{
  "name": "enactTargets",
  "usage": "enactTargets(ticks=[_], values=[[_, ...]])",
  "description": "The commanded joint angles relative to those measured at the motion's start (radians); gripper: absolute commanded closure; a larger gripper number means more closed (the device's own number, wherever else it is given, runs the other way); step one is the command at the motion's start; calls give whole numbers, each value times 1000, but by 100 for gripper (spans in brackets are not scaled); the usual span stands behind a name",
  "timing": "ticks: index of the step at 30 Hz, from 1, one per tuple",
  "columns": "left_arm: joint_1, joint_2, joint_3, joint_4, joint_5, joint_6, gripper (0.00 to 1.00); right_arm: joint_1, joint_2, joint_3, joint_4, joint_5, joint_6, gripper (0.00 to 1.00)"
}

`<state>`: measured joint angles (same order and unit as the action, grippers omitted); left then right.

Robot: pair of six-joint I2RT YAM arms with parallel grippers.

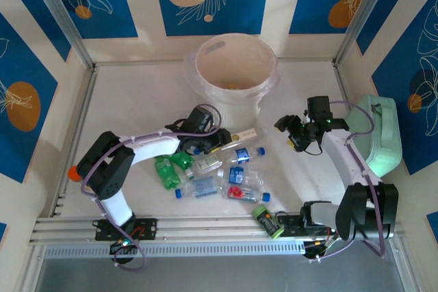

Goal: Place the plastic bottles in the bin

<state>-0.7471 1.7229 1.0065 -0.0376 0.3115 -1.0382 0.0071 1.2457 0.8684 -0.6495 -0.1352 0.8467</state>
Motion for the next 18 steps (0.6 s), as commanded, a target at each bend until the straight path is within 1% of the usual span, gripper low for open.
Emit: enactTargets(ticks=[1,3,6,8,13,18], values=[[-23,27,45,-4,22,29,42,-6,39,-18,62,-62,23,30],[-24,7,50,-41,-1,43,41,-7,81,-20,106,-93,41,29],[-23,-74,31,-122,-81,79,32,-4,154,-10,162,-127,77,28],[-23,-128,27,-182,-116,114,30,0,199,8,180,-125,95,28],[-23,-278,13,-324,-193,181,28,3,295,61,205,-106,144,29],[-24,-418,-38,-386,-225,210,28,26,366,99,268,-127,195,29]])
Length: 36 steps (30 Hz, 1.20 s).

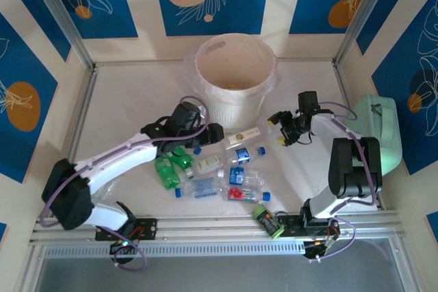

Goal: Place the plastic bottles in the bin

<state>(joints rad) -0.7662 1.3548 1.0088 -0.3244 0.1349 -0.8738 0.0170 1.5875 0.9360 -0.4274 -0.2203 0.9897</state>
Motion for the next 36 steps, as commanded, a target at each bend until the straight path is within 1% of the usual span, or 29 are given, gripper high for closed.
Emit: enactTargets(ticks=[1,8,11,18,28,33,36], values=[[-4,-76,-53,-108,-53,45,28,22,41,39,50,-37,63,29],[-5,-205,-91,-159,-85,56,28,65,101,60,57,17,123,31],[-4,-226,-84,-180,-92,72,28,72,118,58,54,42,141,32],[-5,-240,-92,-193,-103,84,28,74,162,60,67,42,160,37],[-4,-256,-95,-177,-116,79,28,66,165,49,82,32,150,55],[-5,-247,-85,-182,-110,84,27,66,128,31,92,30,145,60],[-4,-249,-85,-179,-108,82,27,62,95,6,128,8,143,62]])
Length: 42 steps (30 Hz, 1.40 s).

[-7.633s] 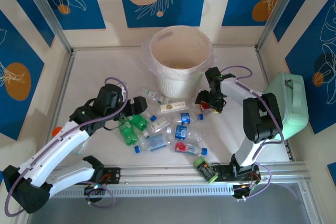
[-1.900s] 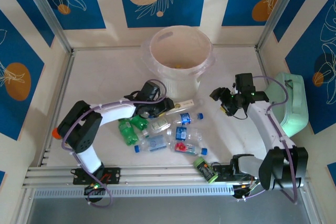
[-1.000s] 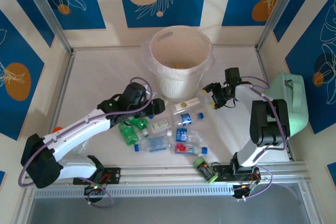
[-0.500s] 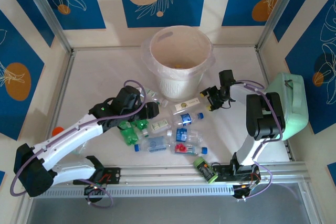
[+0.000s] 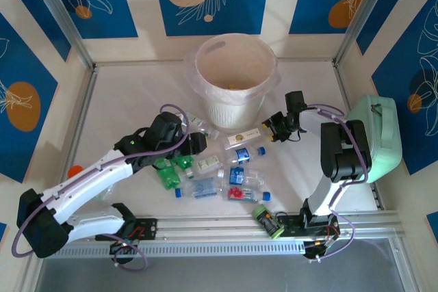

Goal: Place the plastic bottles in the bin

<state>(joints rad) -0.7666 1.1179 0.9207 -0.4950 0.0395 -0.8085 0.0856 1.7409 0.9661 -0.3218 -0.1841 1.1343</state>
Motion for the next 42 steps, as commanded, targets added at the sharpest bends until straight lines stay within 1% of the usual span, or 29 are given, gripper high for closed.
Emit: enactTargets(ticks=[1,5,13,19,21,26,30,32,33,38,40,42], values=[[-4,-14,3,-8,-12,16,27,-7,-70,-31,25,-31,-2,63],[-5,-22,5,-10,-13,16,26,-14,-129,-53,32,-37,-13,67],[-4,-36,1,12,3,-3,24,-20,-286,-72,-28,-26,-82,68],[-3,-61,24,28,13,24,16,-17,-454,-66,-133,-7,-194,69],[-3,-64,25,70,52,33,13,-13,-521,-62,-175,2,-235,70],[-3,-23,76,153,184,72,12,12,-686,-11,-294,8,-329,71],[-5,11,126,182,253,128,6,46,-780,48,-356,-2,-363,71],[-6,37,151,209,314,146,5,72,-818,82,-368,-11,-366,71],[-7,47,159,223,341,149,0,83,-828,95,-371,-15,-366,71],[-42,106,199,280,442,160,0,163,-837,172,-359,-45,-364,71],[-62,131,224,277,475,183,0,194,-831,199,-349,-49,-364,71],[-79,152,250,259,485,205,0,225,-820,226,-344,-46,-366,71]])
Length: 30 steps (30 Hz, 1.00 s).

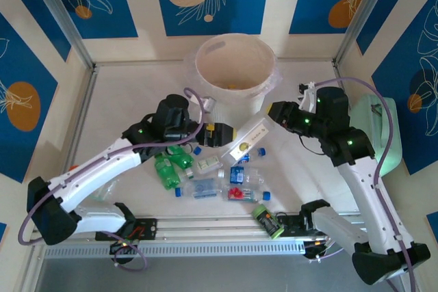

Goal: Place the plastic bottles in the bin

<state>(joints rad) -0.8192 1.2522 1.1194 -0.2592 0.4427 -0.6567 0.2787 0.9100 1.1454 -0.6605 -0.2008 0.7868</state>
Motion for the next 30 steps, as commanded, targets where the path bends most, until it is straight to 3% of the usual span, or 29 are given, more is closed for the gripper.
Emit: enactTargets(ticks=[1,7,23,27,30], values=[[-35,26,63,18,86,64,0,46,18,59,-7,-21,-20,71],[-70,53,89,0,104,114,2,109,50,98,0,0,-20,71],[-94,89,89,24,143,143,45,145,70,99,22,34,0,71],[-95,89,88,28,114,142,50,146,67,99,20,42,2,70],[-94,93,90,35,97,138,52,145,64,104,8,55,-1,63]])
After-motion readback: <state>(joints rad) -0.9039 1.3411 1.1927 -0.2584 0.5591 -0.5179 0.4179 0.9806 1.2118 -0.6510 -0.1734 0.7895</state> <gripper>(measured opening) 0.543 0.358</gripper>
